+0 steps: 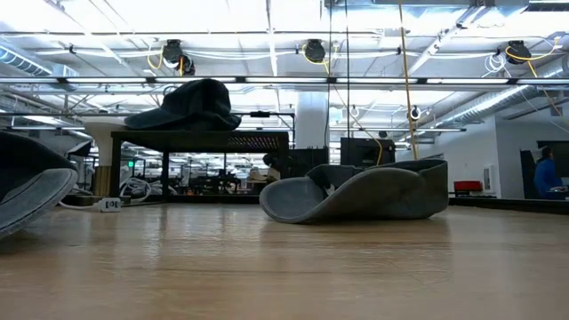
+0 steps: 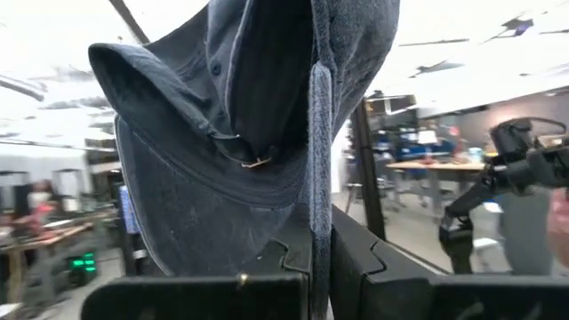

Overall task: Pick & Place hat
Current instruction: Stack the blue cap on the other blue cap on the shelf

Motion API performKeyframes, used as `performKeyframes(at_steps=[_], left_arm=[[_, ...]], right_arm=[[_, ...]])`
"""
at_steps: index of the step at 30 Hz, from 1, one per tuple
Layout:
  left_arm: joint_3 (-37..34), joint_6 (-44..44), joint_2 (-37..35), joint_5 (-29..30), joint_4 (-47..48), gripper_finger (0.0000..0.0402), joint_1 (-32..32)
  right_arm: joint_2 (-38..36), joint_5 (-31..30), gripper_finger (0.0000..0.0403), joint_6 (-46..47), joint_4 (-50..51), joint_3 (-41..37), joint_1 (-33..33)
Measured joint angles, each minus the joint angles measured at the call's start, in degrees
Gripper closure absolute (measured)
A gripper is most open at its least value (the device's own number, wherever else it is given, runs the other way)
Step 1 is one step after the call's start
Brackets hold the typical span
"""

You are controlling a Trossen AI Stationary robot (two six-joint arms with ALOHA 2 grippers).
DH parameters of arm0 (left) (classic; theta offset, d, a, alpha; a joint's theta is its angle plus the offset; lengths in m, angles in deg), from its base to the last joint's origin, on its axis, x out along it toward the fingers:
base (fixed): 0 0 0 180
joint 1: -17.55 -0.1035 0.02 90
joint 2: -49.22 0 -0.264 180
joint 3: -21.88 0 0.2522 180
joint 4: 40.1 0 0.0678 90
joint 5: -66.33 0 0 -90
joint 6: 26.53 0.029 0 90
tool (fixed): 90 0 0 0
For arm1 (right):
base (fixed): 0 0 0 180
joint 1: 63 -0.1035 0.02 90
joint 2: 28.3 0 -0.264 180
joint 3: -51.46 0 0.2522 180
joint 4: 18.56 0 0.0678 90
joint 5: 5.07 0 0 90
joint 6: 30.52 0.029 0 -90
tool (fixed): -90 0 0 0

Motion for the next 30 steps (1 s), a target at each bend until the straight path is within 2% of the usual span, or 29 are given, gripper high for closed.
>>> performKeyframes(at_steps=[4,11,16,19,25,30], left_arm=[[4.9,-2.7,6.5,-7.7,-1.9,0.0393,-3.9],[9.4,-9.2,16.0,-19.7,-10.1,0.0393,-7.9],[10.2,-12.2,18.9,-21.0,-10.9,0.0393,-9.2],[10.2,-12.3,19.2,-21.0,-10.9,0.0393,-9.4],[10.2,-12.4,19.0,-21.0,-11.2,0.0393,-8.8],[10.2,-13.8,18.6,-20.4,-11.1,0.0392,-8.7]], right_arm=[[2.6,6.5,0.0065,2.6,-0.1,3.4,0.7],[3.8,8.9,0.0065,3.1,0.2,4.0,0.7],[3.6,17.3,0.0065,4.6,-0.2,4.0,0.7],[2.8,18.9,0.0071,5.9,0.9,4.0,0.6],[1.8,18.8,0.0125,6.2,1.6,4.0,0.7],[1.4,18.9,0.0214,8.7,1.4,4.0,0.7]])
